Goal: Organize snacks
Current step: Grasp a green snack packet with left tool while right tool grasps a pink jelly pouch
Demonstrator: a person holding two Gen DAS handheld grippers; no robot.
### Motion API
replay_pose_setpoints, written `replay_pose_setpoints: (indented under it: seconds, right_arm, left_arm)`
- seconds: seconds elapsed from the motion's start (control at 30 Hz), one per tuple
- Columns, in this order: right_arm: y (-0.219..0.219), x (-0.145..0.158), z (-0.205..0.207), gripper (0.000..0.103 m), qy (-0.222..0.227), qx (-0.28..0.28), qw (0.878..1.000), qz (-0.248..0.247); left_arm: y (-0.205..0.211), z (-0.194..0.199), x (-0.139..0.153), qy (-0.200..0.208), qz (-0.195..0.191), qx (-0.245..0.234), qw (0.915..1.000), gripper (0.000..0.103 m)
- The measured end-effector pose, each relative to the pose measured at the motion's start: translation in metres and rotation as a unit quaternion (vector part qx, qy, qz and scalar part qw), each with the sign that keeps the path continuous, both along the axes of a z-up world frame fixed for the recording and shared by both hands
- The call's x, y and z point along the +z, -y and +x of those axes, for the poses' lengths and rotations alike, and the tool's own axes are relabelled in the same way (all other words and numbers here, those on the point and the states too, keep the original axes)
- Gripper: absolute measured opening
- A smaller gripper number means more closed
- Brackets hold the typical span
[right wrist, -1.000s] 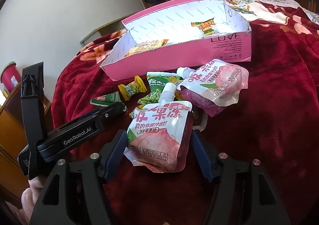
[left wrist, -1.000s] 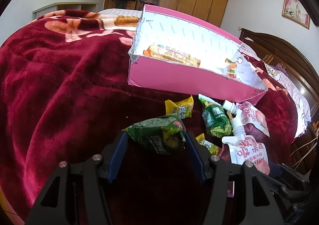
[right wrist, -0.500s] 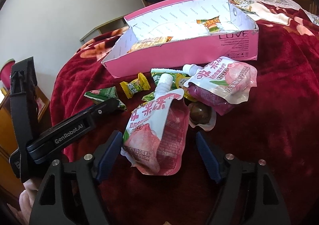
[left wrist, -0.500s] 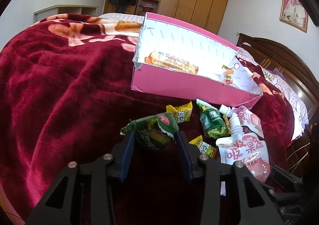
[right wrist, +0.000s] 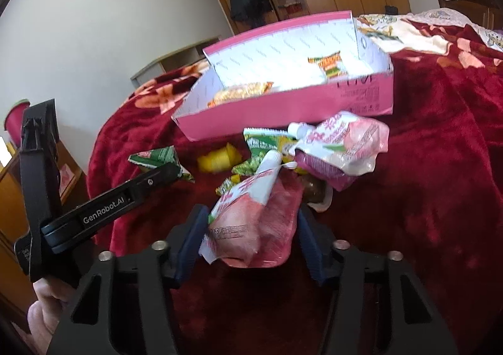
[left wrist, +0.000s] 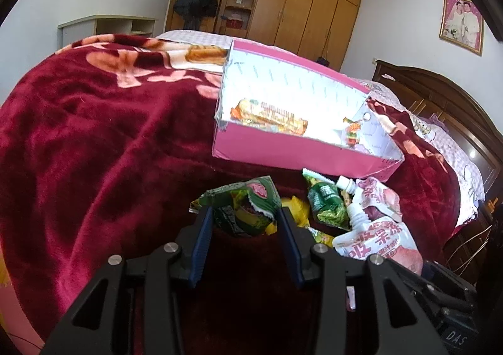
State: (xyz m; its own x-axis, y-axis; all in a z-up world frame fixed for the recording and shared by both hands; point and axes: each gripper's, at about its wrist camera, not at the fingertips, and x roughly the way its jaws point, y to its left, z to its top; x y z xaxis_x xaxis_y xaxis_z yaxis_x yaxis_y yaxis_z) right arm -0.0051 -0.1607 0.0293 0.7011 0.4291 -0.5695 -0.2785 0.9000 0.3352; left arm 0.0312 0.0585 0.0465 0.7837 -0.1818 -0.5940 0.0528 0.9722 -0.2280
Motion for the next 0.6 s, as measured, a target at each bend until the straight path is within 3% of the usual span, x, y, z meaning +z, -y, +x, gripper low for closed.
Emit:
replay_pose_setpoints:
  seconds: [0.27,0.6]
  right_arm:
    - [0.003,0.006,-0.007,0.04,0.012,0.007,1.0,0.004]
    - [0.013,0.021,-0.017,0.039,0.038,0.003,0.999,0.015]
  left_arm:
    - [0.008,-0.012,0.015,0.018,0.006,-0.009,0.9998,0.044]
    - [0.011,-0.021,0.031,0.029,0.006,-0.009,0.9995,0.044]
